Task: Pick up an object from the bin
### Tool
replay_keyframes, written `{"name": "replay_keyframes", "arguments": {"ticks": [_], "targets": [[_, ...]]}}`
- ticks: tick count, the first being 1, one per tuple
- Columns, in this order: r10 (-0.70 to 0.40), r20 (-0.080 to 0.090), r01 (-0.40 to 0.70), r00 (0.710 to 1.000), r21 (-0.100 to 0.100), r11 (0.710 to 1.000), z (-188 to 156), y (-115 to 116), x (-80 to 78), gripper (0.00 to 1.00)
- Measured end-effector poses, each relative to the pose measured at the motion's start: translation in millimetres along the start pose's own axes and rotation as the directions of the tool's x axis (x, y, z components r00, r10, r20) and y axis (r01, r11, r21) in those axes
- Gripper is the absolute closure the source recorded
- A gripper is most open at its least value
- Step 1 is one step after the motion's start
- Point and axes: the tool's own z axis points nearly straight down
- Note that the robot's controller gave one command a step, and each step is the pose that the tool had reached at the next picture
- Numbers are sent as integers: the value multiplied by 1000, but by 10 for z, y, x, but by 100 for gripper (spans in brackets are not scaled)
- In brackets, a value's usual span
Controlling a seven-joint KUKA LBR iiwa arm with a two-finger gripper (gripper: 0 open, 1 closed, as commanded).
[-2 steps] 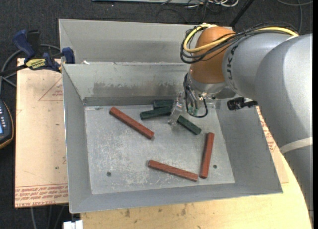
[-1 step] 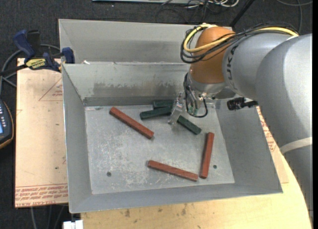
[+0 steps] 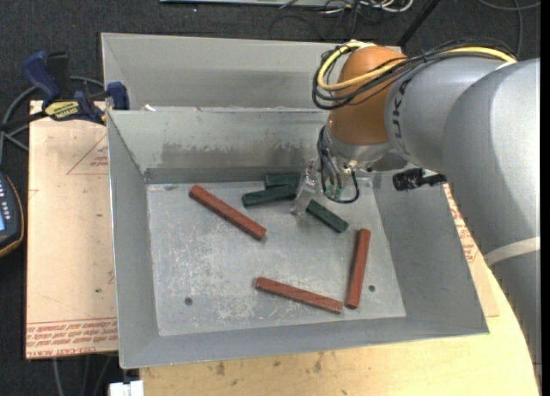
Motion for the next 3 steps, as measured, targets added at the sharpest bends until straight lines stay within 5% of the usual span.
{"name": "replay_keyframes", "arguments": {"ticks": [3], "targets": [[0,0,0,1000,0,1000,0,0,0,100]]}}
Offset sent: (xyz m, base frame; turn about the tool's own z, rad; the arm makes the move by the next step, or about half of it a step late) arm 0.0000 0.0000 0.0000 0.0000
